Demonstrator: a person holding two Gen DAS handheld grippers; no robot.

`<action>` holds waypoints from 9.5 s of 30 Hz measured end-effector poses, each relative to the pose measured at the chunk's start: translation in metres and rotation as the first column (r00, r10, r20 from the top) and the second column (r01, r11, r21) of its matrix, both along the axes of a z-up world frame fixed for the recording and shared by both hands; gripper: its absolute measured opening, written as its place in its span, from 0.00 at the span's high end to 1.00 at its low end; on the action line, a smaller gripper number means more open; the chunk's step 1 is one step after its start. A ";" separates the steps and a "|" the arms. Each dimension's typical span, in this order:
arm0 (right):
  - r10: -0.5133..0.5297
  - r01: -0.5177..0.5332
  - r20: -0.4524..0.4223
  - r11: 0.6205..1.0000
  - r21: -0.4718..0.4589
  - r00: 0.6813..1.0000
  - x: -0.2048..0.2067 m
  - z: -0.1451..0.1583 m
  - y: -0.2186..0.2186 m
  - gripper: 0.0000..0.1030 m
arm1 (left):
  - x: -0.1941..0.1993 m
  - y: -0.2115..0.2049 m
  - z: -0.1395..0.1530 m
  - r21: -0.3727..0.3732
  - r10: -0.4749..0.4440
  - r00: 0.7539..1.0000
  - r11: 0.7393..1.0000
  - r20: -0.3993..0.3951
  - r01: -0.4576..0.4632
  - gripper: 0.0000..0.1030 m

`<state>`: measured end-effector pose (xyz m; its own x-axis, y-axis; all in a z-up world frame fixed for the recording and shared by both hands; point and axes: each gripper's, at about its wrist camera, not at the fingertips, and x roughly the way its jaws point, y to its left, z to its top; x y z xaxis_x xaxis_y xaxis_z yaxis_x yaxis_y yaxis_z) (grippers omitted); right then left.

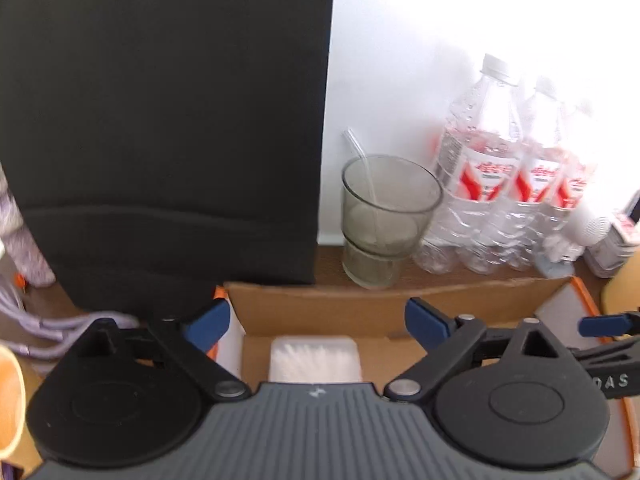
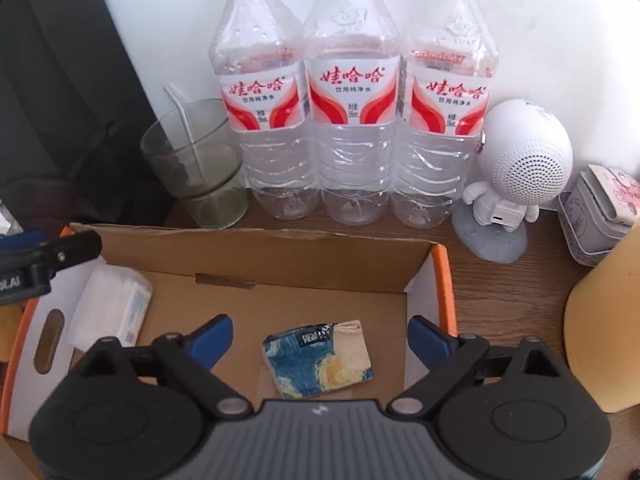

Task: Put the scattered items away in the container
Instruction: 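Lower both held items into the cardboard box and open both grippers, then grasp the white bottle cap with the left gripper while the right grasps the clear bag, then carry the cap and clear bag into the cardboard box and release both, then move both grippers back toward the remaining items on the desk, then grasp the black braided cable with the left gripper while the right grasps the green box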

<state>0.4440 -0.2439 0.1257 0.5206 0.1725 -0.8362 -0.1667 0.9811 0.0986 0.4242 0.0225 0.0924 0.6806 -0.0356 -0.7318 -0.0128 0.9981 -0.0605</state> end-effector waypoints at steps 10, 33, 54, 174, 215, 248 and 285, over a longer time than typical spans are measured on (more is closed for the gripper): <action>-0.046 0.051 -0.288 0.999 0.010 0.956 -0.031 0.020 0.000 0.08 | -0.040 -0.017 0.008 0.058 0.001 0.943 0.998 -0.332 0.020 0.00; -0.099 0.042 0.396 0.988 0.149 0.913 -0.219 0.067 -0.008 0.07 | -0.227 -0.009 0.052 -0.083 0.079 0.943 0.995 0.323 -0.055 0.00; -0.065 0.029 0.436 0.996 0.089 0.898 -0.441 -0.014 -0.029 0.01 | -0.453 -0.010 -0.046 0.010 -0.035 0.974 0.999 0.223 0.033 0.00; 0.056 -0.053 -0.272 0.998 0.017 0.961 -0.065 0.034 -0.010 0.23 | -0.077 -0.041 0.007 -0.099 -0.093 0.964 0.993 -0.249 0.070 0.12; -0.077 0.039 0.489 0.996 0.086 0.869 -0.372 0.018 -0.019 0.07 | -0.368 -0.014 -0.001 0.055 -0.018 0.951 0.998 0.309 0.001 0.00; -0.022 -0.029 0.411 0.993 0.119 0.911 -0.424 -0.020 -0.035 0.15 | -0.357 -0.068 -0.071 0.241 -0.525 0.844 0.838 0.111 0.490 0.56; 0.215 -0.236 0.410 0.972 0.002 0.886 -0.327 -0.016 0.058 0.85 | -0.391 0.037 0.021 -0.098 -0.148 0.908 0.975 0.391 0.201 0.95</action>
